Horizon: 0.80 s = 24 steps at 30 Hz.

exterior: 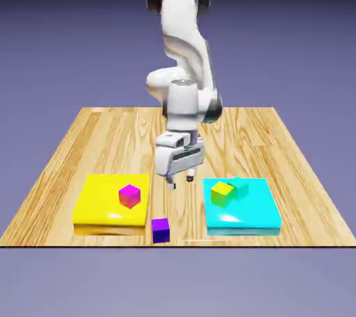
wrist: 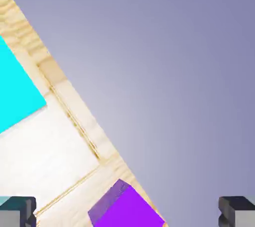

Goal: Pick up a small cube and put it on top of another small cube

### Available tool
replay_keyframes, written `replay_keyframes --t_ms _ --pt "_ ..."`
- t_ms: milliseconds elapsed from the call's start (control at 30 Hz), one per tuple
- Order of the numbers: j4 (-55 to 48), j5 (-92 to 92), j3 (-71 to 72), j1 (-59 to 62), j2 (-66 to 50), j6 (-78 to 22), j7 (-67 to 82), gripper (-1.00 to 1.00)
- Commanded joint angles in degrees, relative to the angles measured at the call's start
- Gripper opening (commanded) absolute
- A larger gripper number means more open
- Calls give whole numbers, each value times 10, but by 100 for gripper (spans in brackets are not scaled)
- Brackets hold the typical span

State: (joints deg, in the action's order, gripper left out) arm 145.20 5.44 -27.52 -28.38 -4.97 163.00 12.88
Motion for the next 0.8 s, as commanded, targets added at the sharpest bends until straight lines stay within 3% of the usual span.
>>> replay_keyframes --t_ms 0,367,567,600,767 --pt "-7 2 -12 -12 -17 -5 25 0" --pt "-83 29 -145 -145 -198 -58 291 0" --pt "-111 -15 -60 -53 -301 25 314 0" --pt "-111 -15 -60 -53 -301 25 314 -100" --pt "-89 20 -128 -127 -218 -42 296 -100"
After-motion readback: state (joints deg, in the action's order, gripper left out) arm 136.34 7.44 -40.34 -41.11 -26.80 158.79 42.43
